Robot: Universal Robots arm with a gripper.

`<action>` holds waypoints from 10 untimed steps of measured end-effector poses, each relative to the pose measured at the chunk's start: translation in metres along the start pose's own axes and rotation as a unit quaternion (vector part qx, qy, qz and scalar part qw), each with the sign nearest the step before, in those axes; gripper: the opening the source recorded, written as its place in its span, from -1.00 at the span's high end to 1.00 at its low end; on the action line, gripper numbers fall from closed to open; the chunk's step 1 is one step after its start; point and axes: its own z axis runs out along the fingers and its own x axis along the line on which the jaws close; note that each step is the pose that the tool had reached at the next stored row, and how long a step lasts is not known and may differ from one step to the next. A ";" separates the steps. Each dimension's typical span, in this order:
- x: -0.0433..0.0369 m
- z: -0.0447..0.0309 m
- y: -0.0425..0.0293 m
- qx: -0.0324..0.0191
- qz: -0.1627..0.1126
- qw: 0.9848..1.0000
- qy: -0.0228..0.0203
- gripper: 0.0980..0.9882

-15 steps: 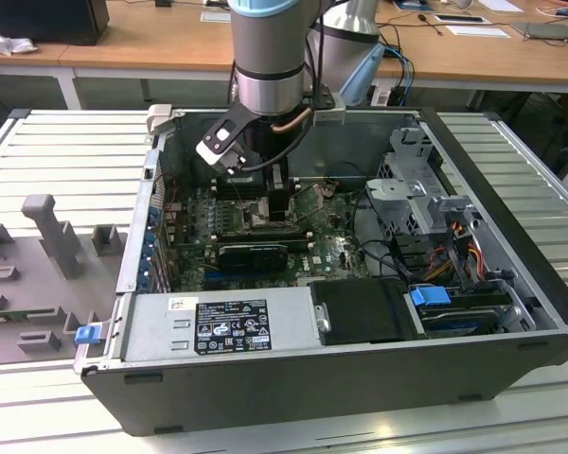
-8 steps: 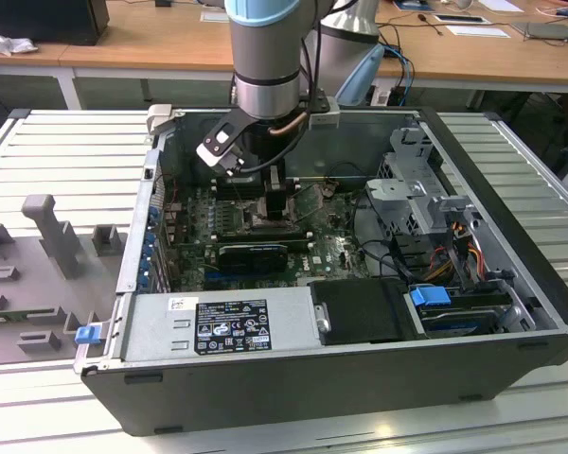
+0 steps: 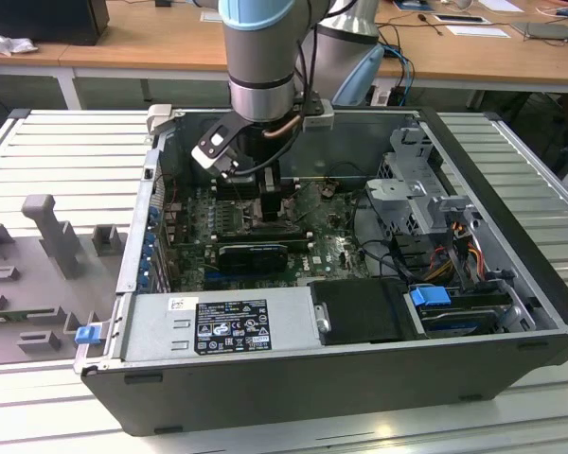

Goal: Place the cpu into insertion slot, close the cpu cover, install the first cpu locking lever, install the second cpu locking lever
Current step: 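Place the cpu into insertion slot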

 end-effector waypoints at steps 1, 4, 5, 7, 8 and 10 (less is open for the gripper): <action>0.0027 0.0018 -0.0001 0.000 -0.003 1.000 0.000 0.03; 0.0065 0.0055 -0.0004 0.000 -0.004 1.000 0.000 0.03; 0.0070 0.0083 -0.0006 0.000 -0.004 1.000 0.000 0.03; 0.0078 0.0109 -0.0010 0.000 -0.004 1.000 0.000 0.03; 0.0083 0.0121 -0.0011 0.000 -0.004 1.000 0.000 0.03; 0.0092 0.0148 -0.0013 0.000 0.000 1.000 0.000 0.03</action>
